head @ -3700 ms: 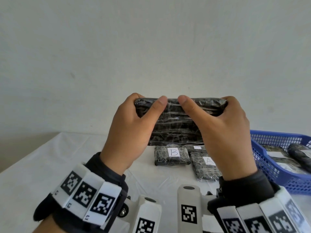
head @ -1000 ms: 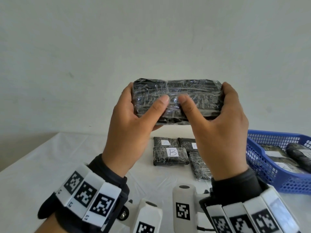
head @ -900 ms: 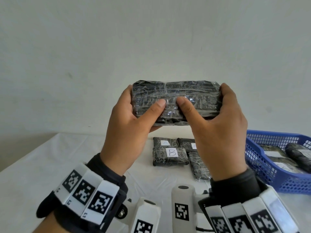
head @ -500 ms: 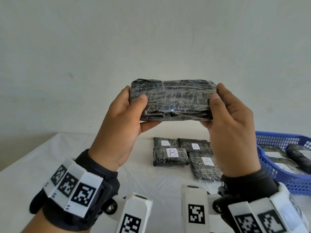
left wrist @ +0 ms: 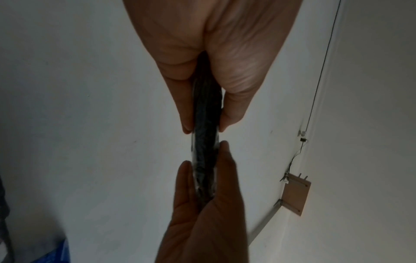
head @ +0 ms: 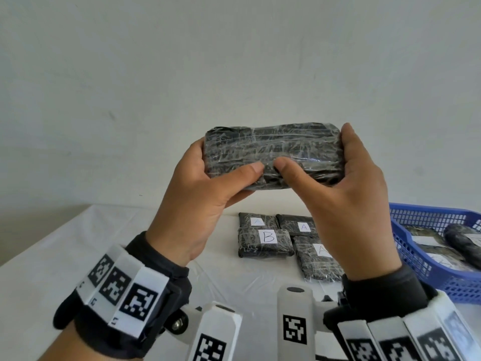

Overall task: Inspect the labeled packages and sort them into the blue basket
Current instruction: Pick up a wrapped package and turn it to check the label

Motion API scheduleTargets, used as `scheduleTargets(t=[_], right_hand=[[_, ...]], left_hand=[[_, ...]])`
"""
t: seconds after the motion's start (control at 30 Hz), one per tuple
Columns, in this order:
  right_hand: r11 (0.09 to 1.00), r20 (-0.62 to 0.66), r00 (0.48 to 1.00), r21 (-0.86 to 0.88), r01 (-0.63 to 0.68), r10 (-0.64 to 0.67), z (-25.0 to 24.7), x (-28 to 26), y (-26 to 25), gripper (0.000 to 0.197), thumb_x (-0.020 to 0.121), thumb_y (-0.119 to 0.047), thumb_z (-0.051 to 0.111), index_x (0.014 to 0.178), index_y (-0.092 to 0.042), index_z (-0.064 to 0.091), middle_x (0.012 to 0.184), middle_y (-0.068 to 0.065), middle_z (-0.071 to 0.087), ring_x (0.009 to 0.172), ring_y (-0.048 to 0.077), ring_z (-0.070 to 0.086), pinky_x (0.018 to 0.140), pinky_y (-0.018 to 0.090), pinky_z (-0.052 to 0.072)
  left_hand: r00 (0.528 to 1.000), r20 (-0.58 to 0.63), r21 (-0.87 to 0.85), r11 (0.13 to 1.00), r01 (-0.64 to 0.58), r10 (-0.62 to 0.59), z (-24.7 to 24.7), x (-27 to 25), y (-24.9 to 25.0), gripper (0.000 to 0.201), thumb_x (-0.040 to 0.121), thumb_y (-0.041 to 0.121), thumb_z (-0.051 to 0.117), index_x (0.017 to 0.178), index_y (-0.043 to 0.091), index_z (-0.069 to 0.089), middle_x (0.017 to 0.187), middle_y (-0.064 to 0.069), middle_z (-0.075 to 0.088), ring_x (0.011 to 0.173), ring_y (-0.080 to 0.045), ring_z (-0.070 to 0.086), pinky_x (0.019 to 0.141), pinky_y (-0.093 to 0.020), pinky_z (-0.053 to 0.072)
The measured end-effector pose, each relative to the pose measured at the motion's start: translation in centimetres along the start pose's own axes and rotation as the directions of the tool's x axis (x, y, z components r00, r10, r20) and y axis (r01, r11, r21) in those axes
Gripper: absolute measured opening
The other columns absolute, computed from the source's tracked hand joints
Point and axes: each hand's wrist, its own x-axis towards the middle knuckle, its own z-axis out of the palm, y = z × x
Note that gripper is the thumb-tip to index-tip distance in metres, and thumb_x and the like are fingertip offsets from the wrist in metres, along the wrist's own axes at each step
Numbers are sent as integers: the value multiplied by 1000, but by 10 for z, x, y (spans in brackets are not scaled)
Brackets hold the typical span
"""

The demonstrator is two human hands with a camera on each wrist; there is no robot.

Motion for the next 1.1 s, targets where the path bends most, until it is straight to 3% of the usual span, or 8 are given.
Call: scheduleTargets(t=[0.13,0.27,0.4,0.5,0.6,0.67,0.93,1.1], right_hand=[[999,50,998,11,33,-34,-7,0,5,106,70,-75,75,157,-25,41,146,-10,54,136,8,54,115,40,47],[979,69,994,191,71,-85,-15,2,12,66,74,-61,79,128,-27,63,140,-15,57,125,2,61,107,33,52],[952,30,995,294,83,-96,-12,3,13,32,89,-40,78,105,-13,70,102,-5,74,90,3,68,81,19,53],[946,8,998,320,59,-65,-6,3,9,24,92,-43,75,96,-21,68,88,-8,72,82,7,66,78,21,51],[933,-65,997,356,62,-42,4,1,7,20,97,-47,69,96,-28,62,92,-4,66,85,16,62,81,37,51],[931,-100,994,357,76,-43,10,-2,5,22,100,-48,65,98,-27,56,91,-3,60,81,12,53,78,34,46],[959,-180,983,272,81,-32,13,-7,-4,49,82,-47,80,106,-19,46,89,-10,56,73,-5,55,71,12,45],[968,-189,982,239,72,-26,16,-10,-6,60,80,-46,88,108,-24,40,98,-3,55,86,10,60,76,18,49]], left_hand=[[996,18,-71,994,88,-87,-6,4,5,53,69,23,75,119,6,68,108,-8,80,96,-18,77,76,-25,61],[979,92,-171,965,197,-183,-9,5,7,31,72,22,71,97,4,79,99,-11,80,87,-18,77,71,-23,62],[988,78,-177,973,146,-134,-8,5,4,16,79,26,82,89,16,76,94,1,75,95,-13,71,93,-33,60],[999,8,-136,990,39,-38,-7,6,1,38,72,36,82,99,19,62,91,6,65,97,-7,63,108,-36,48],[997,-80,-115,993,-27,18,-2,5,-4,63,70,42,81,121,10,65,105,-1,72,106,-12,68,111,-41,50],[996,-86,-109,994,-20,11,1,4,-6,71,71,45,80,127,5,62,110,-3,73,109,-13,70,111,-43,50],[997,-74,30,999,-31,33,11,-2,-8,49,70,45,83,106,13,76,106,-4,79,106,-14,73,102,-39,54],[996,-53,24,998,-65,66,16,-6,-4,34,68,43,81,93,20,81,96,2,81,96,-7,75,86,-23,52]])
